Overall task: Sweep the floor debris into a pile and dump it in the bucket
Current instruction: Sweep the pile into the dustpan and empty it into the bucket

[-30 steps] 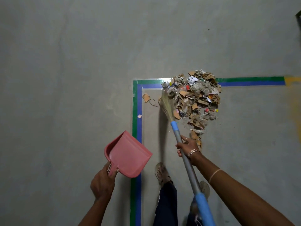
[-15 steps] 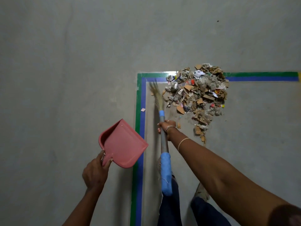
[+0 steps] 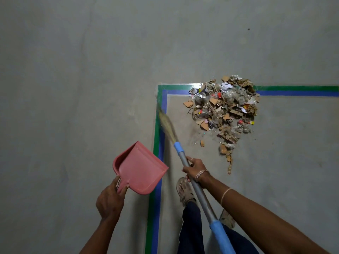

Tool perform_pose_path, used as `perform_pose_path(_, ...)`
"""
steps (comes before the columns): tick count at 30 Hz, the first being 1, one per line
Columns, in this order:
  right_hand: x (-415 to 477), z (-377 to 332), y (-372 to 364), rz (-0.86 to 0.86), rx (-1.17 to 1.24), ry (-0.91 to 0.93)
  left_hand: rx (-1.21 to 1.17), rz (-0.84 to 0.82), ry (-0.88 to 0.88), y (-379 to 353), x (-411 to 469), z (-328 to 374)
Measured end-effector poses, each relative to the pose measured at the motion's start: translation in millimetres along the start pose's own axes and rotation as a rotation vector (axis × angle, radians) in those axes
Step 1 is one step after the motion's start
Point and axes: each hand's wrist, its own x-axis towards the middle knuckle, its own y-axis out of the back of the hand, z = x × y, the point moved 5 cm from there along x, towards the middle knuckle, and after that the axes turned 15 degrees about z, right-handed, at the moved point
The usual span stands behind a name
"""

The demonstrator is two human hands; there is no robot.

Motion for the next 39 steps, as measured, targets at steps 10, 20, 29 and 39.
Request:
perform_pose_path(10, 28.7, -7.1, 16.7, 0.183, 0.082, -0.134, 0.113, -0.055, -0.075, 5.6, -17.6, 4.2)
perform_pose_path(20, 8.8, 60.6, 245.7, 0.030, -0.093, 0.004, 0.046, -0.018, -0.078, -12.7, -64.4, 91.2)
perform_pose_path(29, -16.0, 210.5, 418.3, -0.225, -0.548, -0.035, -0.043, -0.038, 0.143, -45.8, -189.1, 190.1)
perform_pose_path(39, 56.4, 231.2, 504.6, -0.042, -0.614, -0.109, 0.012, -0.113, 0.181, -51.3, -300.4, 242.5)
